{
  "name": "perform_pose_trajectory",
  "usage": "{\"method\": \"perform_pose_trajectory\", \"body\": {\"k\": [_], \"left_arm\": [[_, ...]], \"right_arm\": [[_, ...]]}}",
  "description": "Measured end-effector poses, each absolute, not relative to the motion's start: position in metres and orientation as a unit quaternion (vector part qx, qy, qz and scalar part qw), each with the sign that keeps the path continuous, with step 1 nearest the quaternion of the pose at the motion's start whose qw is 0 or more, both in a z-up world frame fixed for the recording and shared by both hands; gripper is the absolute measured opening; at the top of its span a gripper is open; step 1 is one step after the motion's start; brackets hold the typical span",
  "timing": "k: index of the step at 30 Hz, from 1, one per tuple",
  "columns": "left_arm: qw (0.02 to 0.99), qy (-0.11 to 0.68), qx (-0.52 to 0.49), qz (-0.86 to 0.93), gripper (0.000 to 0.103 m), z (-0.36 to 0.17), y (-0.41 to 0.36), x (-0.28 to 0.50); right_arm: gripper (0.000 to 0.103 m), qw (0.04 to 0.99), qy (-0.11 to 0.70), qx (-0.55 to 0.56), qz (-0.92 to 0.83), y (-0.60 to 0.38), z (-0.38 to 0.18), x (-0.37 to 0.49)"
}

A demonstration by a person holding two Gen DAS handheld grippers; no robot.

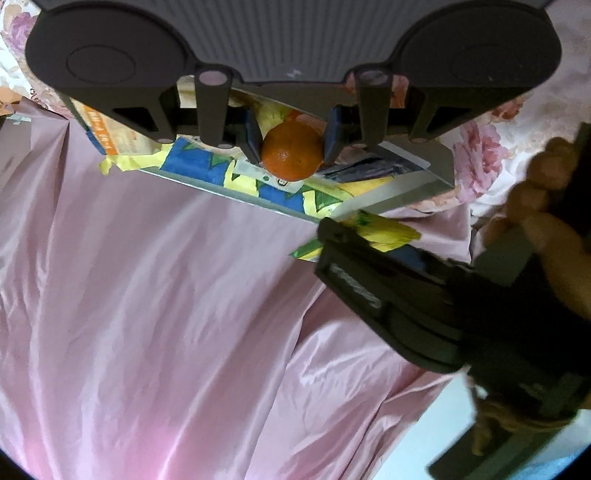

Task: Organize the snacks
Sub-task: 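Carry the yellow candy bar and orange into the grey tray and release, then lift both grippers out of the tray and return over the remaining snacks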

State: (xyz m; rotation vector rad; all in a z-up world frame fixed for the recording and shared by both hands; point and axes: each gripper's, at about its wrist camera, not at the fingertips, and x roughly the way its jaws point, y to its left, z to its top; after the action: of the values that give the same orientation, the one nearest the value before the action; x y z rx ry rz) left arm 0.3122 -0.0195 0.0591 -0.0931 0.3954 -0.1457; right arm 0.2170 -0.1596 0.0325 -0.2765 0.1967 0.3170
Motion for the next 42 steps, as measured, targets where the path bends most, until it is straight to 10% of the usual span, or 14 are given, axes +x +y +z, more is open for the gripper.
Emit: {"method": "perform_pose_trajectory", "body": {"k": [18, 32, 42], "left_arm": [[0.967, 0.229, -0.081, -0.071, 0.050, 0.034, -0.011, 0.333], [0.973, 0.192, -0.119, -0.056, 0.101, 0.056, -0.006, 0.297], [0.976, 0.172, -0.122, -0.048, 0.102, 0.079, -0.012, 0.252]], "right_arm": [[0.048, 0.973, 0.108, -0.131, 0.155, -0.151, 0.027, 0.227], [0.087, 0.983, 0.086, -0.118, 0.109, -0.170, 0.045, 0.205], [0.103, 0.993, 0.024, -0.109, 0.027, -0.202, 0.074, 0.163]]}}
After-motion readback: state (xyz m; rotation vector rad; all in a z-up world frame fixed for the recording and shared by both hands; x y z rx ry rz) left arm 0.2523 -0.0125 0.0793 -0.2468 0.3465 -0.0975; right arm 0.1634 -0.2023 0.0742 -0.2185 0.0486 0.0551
